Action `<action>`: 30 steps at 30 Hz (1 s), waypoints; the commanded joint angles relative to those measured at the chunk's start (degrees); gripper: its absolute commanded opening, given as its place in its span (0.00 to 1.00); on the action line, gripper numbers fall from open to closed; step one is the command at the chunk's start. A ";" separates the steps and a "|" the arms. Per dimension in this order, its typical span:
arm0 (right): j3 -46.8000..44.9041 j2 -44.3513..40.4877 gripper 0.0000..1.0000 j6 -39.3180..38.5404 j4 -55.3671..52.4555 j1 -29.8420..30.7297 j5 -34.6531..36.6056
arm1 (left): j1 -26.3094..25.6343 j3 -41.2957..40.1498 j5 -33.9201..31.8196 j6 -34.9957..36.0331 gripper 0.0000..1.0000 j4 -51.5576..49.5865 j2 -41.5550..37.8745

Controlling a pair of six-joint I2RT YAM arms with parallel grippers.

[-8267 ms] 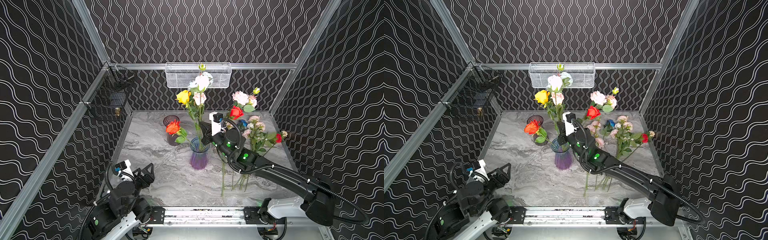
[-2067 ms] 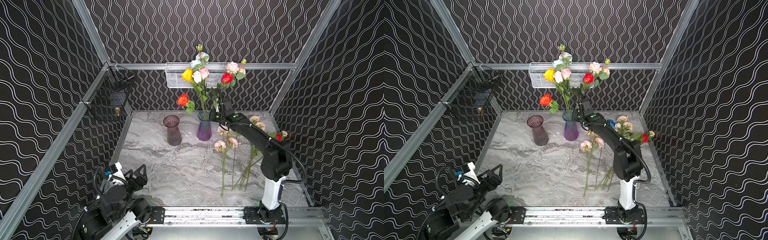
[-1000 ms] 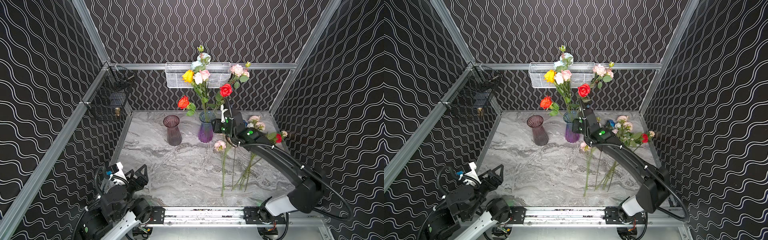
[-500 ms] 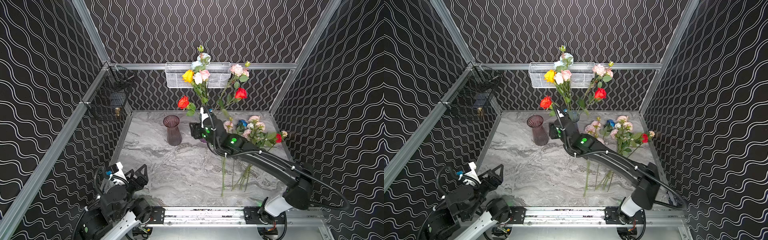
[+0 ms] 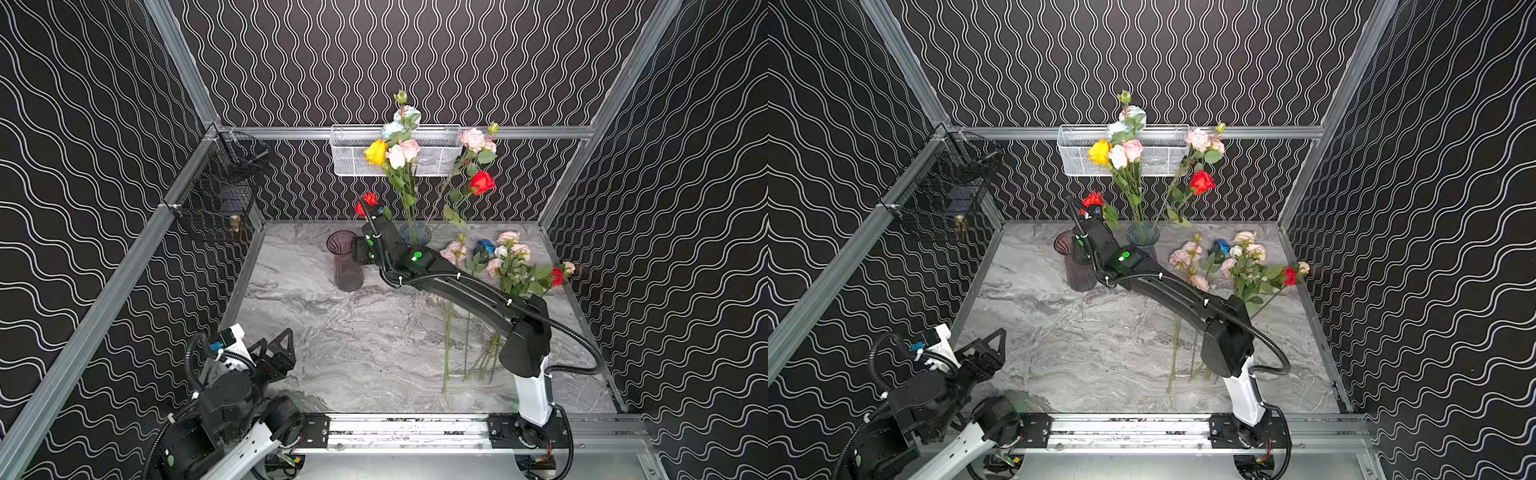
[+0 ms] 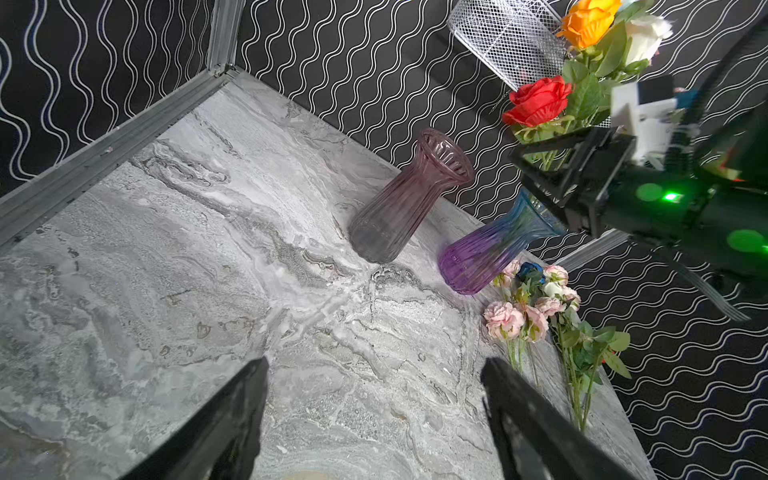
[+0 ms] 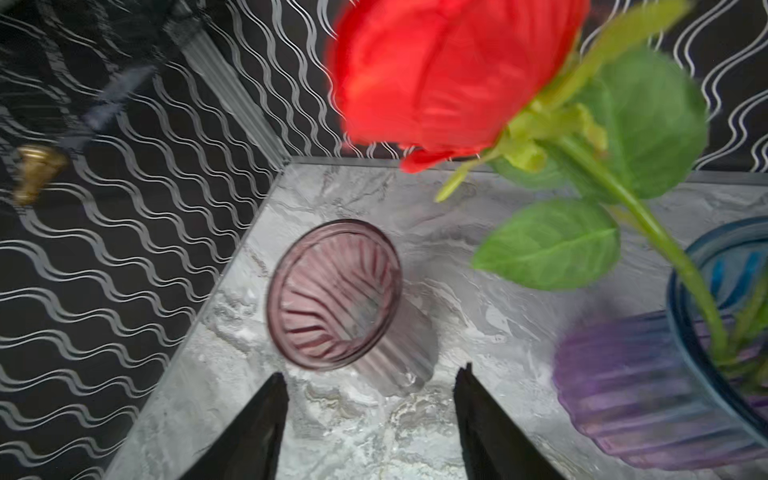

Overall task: Arrange flowers in a vase
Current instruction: Move the vase to the center of the table.

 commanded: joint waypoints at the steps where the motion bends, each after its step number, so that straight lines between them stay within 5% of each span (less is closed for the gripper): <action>1: 2.45 2.06 0.63 1.75 -2.08 -0.81 -2.35 | 0.06 0.32 -0.58 0.46 0.84 0.27 -0.11; 30: 7.55 11.09 0.38 5.15 -0.36 -4.12 -12.03 | 0.06 -0.25 0.09 0.54 0.84 0.98 -0.11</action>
